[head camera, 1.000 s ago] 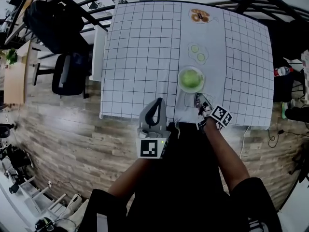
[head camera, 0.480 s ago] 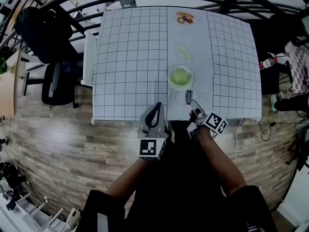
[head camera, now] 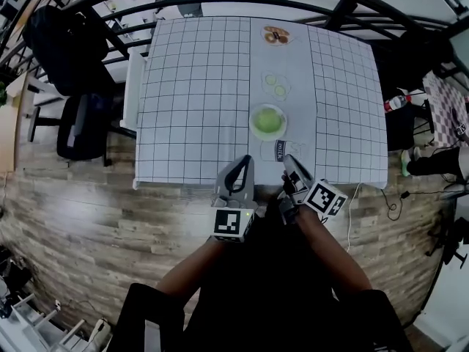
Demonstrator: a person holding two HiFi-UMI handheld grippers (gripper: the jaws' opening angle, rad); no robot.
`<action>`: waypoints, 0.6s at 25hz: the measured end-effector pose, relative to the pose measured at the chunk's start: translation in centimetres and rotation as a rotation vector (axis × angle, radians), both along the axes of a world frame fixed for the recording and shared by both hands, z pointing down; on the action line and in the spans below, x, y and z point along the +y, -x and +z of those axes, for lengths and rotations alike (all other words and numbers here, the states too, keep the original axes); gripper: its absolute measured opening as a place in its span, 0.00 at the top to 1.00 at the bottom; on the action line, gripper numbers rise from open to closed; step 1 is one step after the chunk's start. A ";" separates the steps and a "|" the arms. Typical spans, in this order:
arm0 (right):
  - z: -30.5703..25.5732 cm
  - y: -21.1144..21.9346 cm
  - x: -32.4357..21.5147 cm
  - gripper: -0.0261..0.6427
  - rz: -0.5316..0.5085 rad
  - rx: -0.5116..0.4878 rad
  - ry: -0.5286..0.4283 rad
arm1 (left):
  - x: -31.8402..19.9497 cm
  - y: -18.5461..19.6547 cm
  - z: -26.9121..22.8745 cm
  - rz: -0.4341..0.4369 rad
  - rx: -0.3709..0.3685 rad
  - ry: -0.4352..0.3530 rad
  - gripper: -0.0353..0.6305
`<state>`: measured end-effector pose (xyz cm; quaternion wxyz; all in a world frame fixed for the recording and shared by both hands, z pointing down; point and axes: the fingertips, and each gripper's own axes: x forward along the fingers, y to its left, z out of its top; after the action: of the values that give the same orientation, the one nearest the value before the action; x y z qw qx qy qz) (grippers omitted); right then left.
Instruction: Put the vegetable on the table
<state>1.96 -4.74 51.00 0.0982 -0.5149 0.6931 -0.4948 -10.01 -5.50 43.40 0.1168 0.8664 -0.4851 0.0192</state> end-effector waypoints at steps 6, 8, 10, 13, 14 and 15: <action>-5.4 -0.6 -0.6 0.97 -0.083 0.255 -0.166 | 0.4 -1.7 -2.2 0.007 0.009 0.004 0.94; -7.7 -0.8 -0.5 0.97 -0.097 0.340 -0.225 | 0.5 -2.3 -3.0 0.000 0.002 0.010 0.94; -10.0 -1.3 -0.2 0.97 -0.102 0.427 -0.291 | 0.7 -3.3 -4.0 -0.004 0.002 0.006 0.94; -12.4 -2.4 0.8 0.97 -0.087 0.535 -0.358 | 1.0 -5.2 -5.1 0.009 0.011 -0.036 0.94; -12.9 -2.8 1.3 0.97 -0.078 0.557 -0.372 | 1.1 -5.8 -5.4 0.016 0.011 -0.051 0.94; -13.4 -3.1 1.7 0.97 -0.069 0.576 -0.388 | 1.2 -6.3 -5.8 0.023 0.015 -0.059 0.94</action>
<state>5.04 -3.01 37.56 -0.0220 -0.5813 0.7906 -0.1912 -3.66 -4.28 37.59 0.0947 0.8751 -0.4746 -0.0004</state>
